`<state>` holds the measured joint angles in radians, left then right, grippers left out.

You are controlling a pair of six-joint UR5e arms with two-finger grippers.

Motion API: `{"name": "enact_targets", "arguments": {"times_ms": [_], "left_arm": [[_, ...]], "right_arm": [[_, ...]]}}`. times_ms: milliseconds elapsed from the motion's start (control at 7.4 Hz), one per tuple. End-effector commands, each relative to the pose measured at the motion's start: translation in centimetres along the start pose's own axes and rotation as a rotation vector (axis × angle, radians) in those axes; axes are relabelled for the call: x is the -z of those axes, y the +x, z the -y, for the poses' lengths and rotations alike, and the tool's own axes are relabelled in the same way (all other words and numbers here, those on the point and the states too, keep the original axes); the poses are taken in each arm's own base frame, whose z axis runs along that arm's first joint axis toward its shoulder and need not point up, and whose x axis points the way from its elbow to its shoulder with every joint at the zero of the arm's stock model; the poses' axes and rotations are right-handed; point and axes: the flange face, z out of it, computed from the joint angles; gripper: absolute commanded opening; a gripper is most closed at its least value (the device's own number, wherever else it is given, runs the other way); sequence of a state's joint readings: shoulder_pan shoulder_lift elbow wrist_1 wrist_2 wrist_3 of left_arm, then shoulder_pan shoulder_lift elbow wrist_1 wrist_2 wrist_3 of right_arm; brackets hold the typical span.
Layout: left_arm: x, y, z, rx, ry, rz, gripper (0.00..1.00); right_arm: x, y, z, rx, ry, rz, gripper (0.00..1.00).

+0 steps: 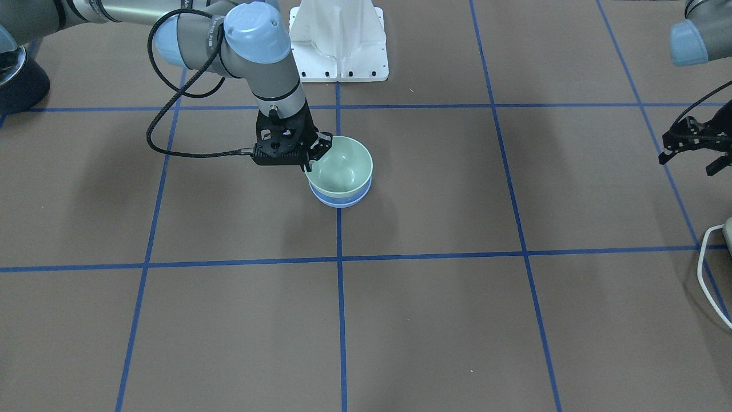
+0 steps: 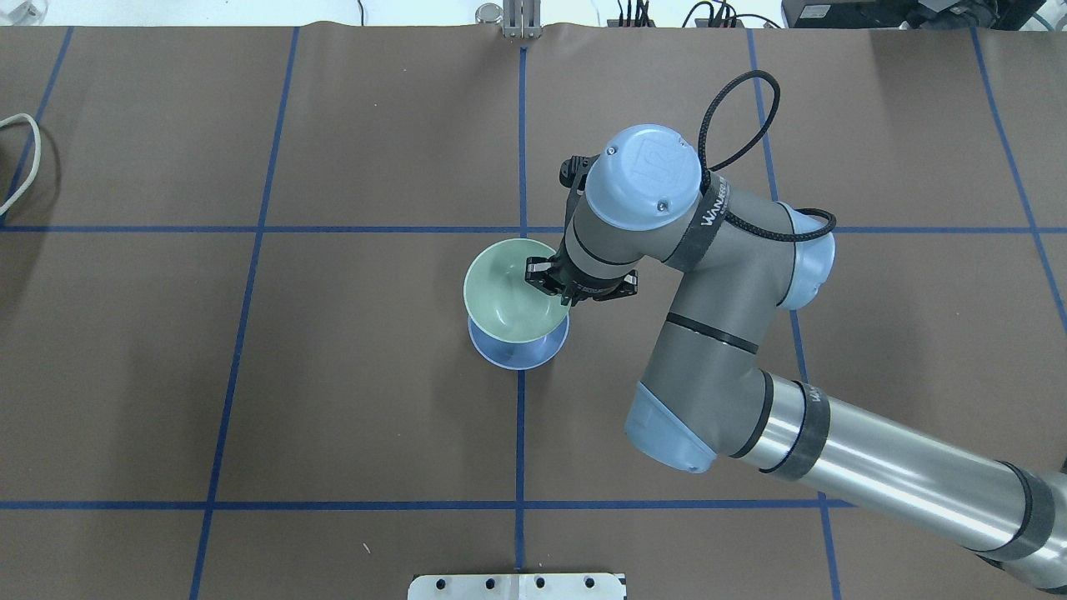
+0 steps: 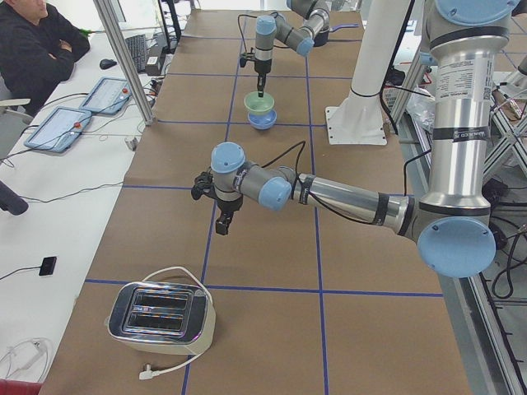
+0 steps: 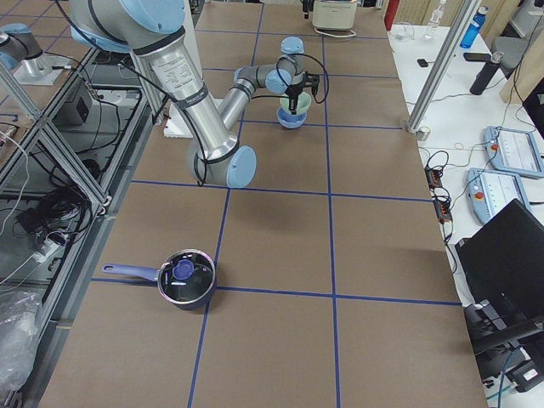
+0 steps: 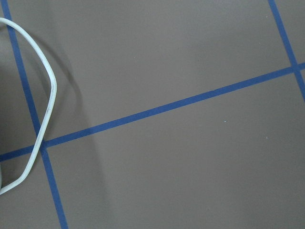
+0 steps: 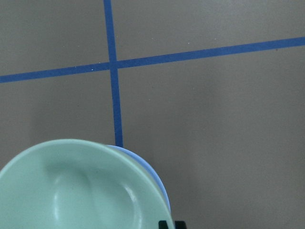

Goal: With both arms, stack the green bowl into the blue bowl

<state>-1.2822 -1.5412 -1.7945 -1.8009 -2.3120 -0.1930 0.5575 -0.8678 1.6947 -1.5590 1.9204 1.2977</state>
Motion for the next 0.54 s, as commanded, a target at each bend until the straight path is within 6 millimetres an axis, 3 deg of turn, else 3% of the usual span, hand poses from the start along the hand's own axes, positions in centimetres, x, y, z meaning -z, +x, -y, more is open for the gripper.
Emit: {"name": "enact_targets", "arguments": {"times_ms": [0,405], "left_arm": [[-0.33,-0.76,-1.21,0.002,-0.001,0.002,0.96],[-0.45,-0.80,-1.28,0.001,0.002,0.002,0.97]], "right_arm": [[-2.21,-0.38,0.91,0.000,0.003,0.007,0.00],[-3.16,-0.53,0.58,0.004,-0.002,0.020,0.00]]}}
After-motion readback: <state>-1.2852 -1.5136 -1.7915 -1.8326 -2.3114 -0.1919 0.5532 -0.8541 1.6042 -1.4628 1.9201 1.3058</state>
